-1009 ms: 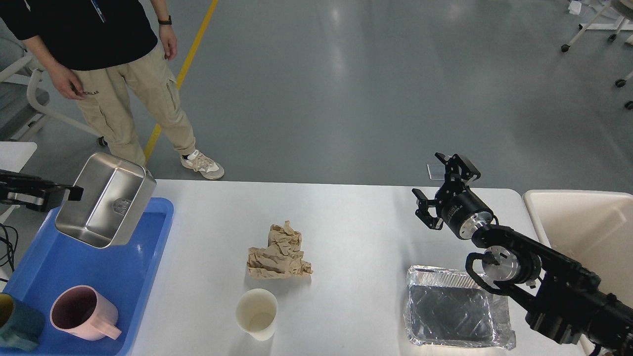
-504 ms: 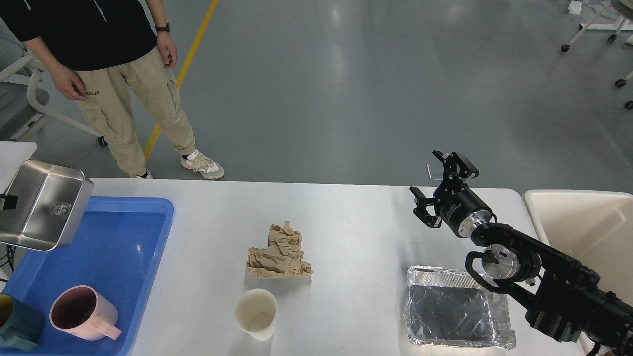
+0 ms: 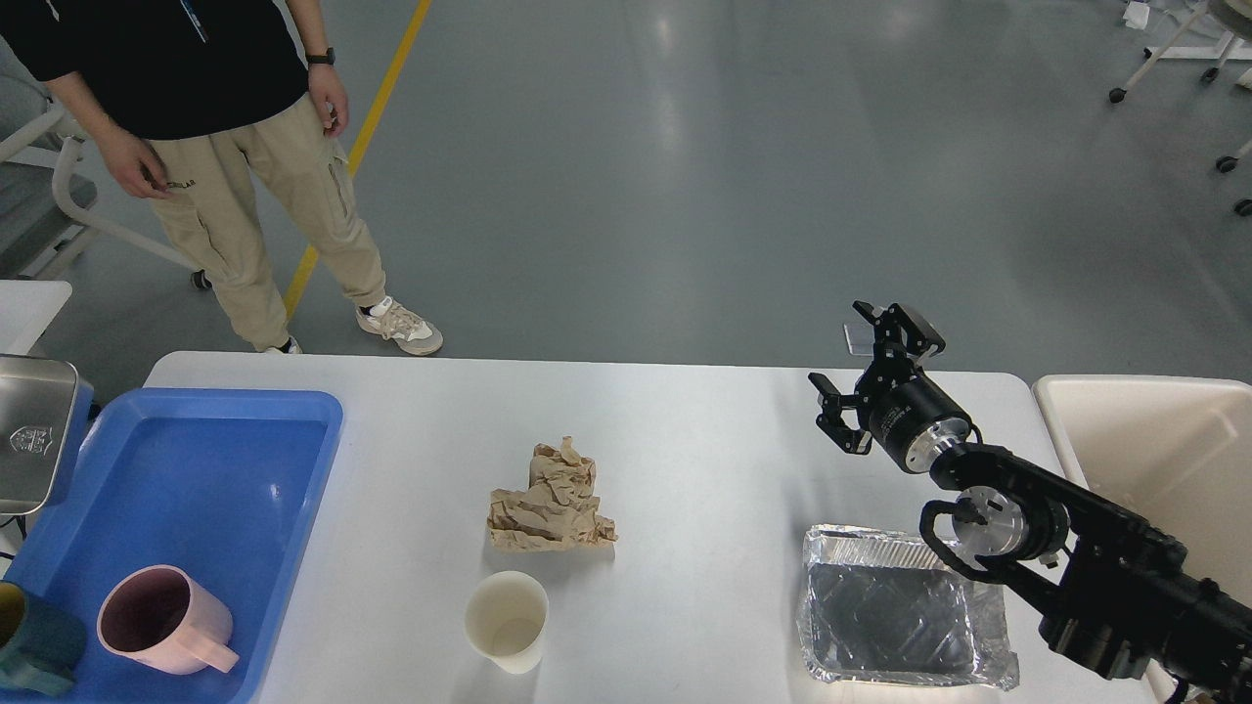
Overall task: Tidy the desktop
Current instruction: 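Lower the metal tin into the blue tray and release it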
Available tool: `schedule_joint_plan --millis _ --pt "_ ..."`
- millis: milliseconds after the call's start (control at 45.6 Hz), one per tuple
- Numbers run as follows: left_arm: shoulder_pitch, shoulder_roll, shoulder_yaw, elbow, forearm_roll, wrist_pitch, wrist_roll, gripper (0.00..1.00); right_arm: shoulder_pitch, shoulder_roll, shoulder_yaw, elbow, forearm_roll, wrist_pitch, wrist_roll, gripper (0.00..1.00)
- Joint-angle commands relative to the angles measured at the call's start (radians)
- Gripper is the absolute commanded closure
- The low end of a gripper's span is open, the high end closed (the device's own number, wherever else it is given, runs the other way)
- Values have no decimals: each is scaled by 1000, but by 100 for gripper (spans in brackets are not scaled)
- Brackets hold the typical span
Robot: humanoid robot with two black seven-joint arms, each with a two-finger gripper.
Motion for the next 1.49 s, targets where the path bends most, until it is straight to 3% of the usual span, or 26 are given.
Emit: schedule_joint_plan --millis 0,680,1140,1469 --pt "0 -44 2 60 3 4 2 96 4 1 1 0 -1 0 2 0" --pt "-50 -267 37 210 172 4 23 96 -8 3 1 0 -19 0 2 0" --pt "-150 -405 236 322 195 54 32 96 -5 7 0 0 -24 -3 2 0" --pt "-175 -521 305 419 192 77 38 95 -11 1 0 0 -24 -2 2 0"
